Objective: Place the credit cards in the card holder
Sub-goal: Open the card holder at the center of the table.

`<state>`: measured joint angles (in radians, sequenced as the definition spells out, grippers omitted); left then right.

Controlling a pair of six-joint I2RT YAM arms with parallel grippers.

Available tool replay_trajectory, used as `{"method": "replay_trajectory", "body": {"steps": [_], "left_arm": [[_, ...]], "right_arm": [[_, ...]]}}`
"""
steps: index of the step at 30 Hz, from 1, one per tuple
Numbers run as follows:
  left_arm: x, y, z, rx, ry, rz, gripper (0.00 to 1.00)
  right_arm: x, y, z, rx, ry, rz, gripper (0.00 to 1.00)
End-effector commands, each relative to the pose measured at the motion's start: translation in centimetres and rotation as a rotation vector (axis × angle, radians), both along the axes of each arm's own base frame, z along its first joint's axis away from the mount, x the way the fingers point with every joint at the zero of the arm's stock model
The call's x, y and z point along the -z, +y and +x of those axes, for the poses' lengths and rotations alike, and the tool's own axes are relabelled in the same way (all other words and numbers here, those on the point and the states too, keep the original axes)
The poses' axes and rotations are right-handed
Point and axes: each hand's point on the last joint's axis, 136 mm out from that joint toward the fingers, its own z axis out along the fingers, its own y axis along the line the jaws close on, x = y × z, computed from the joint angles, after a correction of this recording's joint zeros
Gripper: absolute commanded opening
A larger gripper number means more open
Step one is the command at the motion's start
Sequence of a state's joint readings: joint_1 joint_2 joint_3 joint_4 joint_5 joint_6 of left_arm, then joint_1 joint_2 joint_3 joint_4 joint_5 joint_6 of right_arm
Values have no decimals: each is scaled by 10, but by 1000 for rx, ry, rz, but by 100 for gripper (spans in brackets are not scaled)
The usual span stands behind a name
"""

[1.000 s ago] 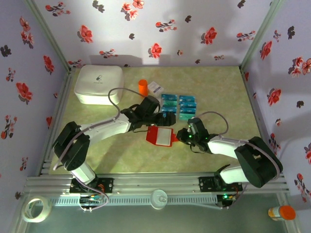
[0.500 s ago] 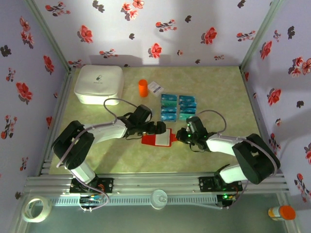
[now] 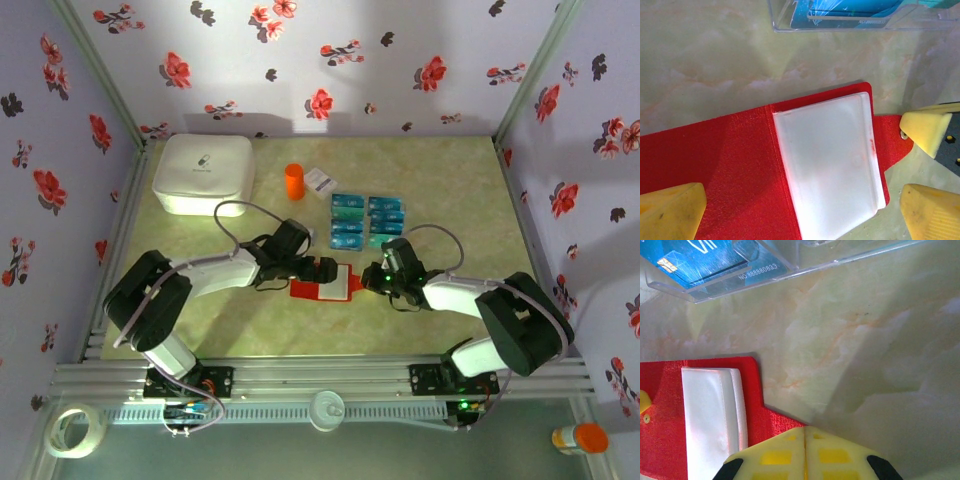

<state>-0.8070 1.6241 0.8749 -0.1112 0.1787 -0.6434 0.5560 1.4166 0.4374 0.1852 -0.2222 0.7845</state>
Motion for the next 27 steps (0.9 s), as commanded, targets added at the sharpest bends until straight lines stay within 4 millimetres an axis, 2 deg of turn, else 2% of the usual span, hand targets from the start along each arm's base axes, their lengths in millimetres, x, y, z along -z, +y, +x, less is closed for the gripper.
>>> {"method": "replay_trajectory", "body": {"steps": [1, 4, 10, 17, 27], "left_arm": [[-19, 0, 0, 48, -59, 29, 100], [-18, -1, -2, 69, -57, 46, 100], [1, 2, -8, 85, -44, 92, 100], [18, 16, -7, 88, -92, 199, 100], [31, 23, -8, 116, -148, 298, 100]], "right_arm": [[12, -8, -10, -10, 55, -48, 8], [13, -8, -10, -11, 57, -50, 8], [12, -8, -10, -10, 58, -46, 8], [6, -5, -9, -17, 56, -34, 8], [-18, 4, -2, -40, 24, -4, 8]]}}
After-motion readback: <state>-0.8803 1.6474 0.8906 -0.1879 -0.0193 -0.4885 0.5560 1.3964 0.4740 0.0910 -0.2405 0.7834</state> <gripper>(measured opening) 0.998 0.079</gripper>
